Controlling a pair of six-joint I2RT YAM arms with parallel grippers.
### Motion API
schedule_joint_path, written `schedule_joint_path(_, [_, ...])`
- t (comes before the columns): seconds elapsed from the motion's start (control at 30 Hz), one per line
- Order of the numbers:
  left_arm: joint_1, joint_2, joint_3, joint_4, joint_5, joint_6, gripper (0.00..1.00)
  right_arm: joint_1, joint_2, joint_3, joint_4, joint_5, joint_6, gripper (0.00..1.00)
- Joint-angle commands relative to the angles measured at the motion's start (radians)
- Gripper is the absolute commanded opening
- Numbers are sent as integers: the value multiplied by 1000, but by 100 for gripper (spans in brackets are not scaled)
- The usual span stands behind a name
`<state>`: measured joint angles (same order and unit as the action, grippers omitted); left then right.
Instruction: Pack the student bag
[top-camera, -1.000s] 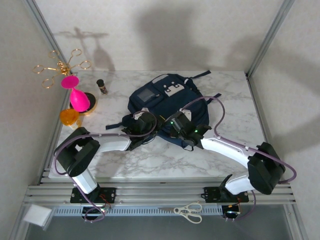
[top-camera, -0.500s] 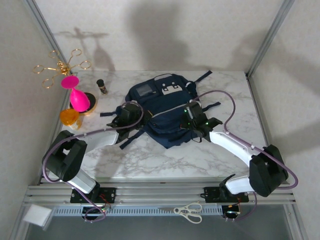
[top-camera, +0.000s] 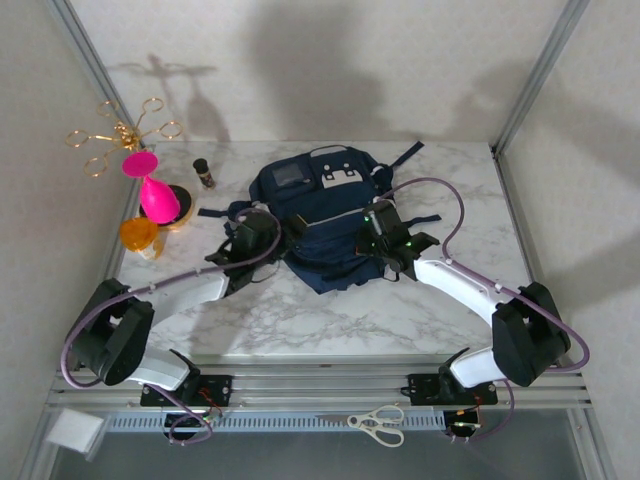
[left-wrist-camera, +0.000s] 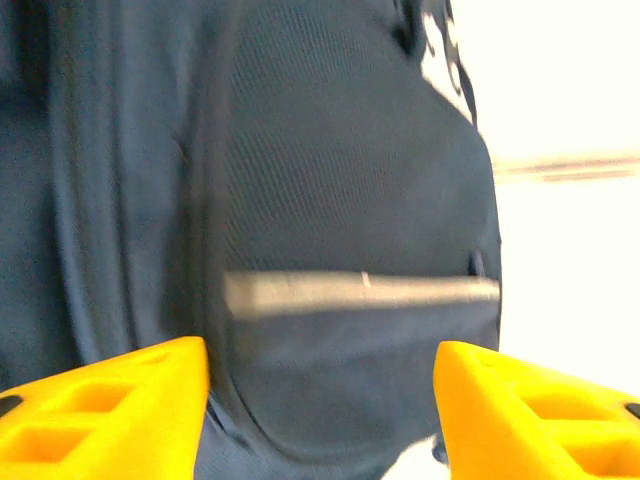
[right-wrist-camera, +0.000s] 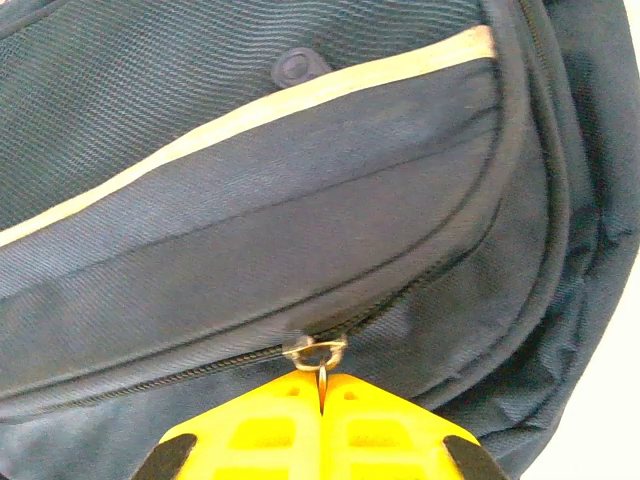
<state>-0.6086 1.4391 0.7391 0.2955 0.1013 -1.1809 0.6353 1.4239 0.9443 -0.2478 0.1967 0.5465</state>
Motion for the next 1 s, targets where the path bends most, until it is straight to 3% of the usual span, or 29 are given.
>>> schedule_joint_path(0.0, [-77, 13, -20, 95, -73, -212, 62, 1, -19, -11, 25, -16, 10, 0])
schedule_joint_path(0.07, [-107, 50, 8, 125, -112, -237, 62, 1, -20, -18, 32, -13, 6, 0])
schedule_joint_path(0.2, [-130, 132, 111, 9, -190, -273, 63, 1, -26, -36, 60, -16, 1, 0])
schedule_joint_path(0.27, [-158, 139, 90, 79, -213, -323, 62, 2, -26, -38, 64, -16, -2, 0])
schedule_joint_path(0.37, [-176, 174, 109, 59, -285, -373, 59, 1, -23, -34, 68, -11, -10, 0])
schedule_joint_path(0.53, [-169, 221, 151, -22, -394, -404, 41, -5, -32, -32, 55, 21, -18, 0])
schedule_joint_path(0.73, [-126, 205, 131, -135, -434, -371, 1, -28, -36, -29, 21, 95, -42, 0])
schedule_joint_path(0.83, [-120, 126, 60, -154, -484, -324, 0, -59, -59, -51, 36, 136, -67, 0])
schedule_joint_path(0.97, [-42, 20, -25, -186, -437, -216, 0, -108, -75, -50, 31, 172, -97, 0])
